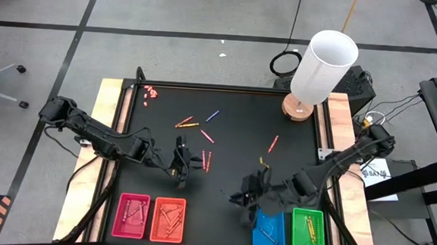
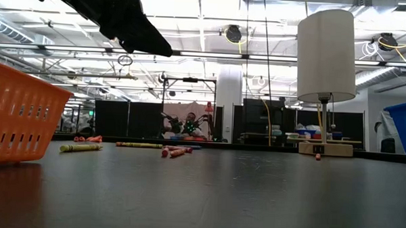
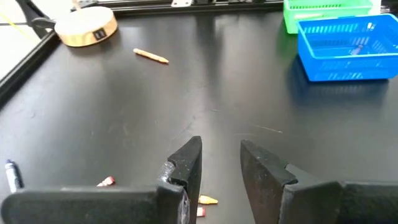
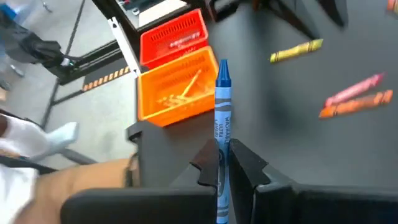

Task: Sort crayons
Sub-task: Put the blue crayon into the blue bin

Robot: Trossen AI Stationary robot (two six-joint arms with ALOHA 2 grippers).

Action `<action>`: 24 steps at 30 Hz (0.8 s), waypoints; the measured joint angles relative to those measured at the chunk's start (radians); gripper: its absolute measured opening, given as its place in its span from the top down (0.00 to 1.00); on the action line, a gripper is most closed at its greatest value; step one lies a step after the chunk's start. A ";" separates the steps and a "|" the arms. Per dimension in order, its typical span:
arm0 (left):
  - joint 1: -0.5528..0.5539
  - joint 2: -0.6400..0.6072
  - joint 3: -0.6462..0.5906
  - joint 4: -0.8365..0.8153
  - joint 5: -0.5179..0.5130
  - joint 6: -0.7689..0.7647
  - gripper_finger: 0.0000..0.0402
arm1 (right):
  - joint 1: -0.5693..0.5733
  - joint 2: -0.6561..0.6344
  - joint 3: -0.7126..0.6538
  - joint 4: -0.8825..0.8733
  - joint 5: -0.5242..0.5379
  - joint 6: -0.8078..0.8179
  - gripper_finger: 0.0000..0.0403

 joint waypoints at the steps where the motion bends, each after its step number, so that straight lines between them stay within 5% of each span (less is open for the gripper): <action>1: 0.000 0.000 0.000 0.000 0.005 0.000 0.73 | 0.020 0.000 0.007 -0.018 0.017 0.050 1.00; 13: 0.000 0.000 0.000 0.000 0.042 0.024 0.73 | 0.273 0.073 0.008 -0.024 0.204 0.516 1.00; 24: 0.000 0.000 0.000 0.000 0.067 0.027 0.73 | 0.359 0.191 0.008 -0.133 0.174 0.912 1.00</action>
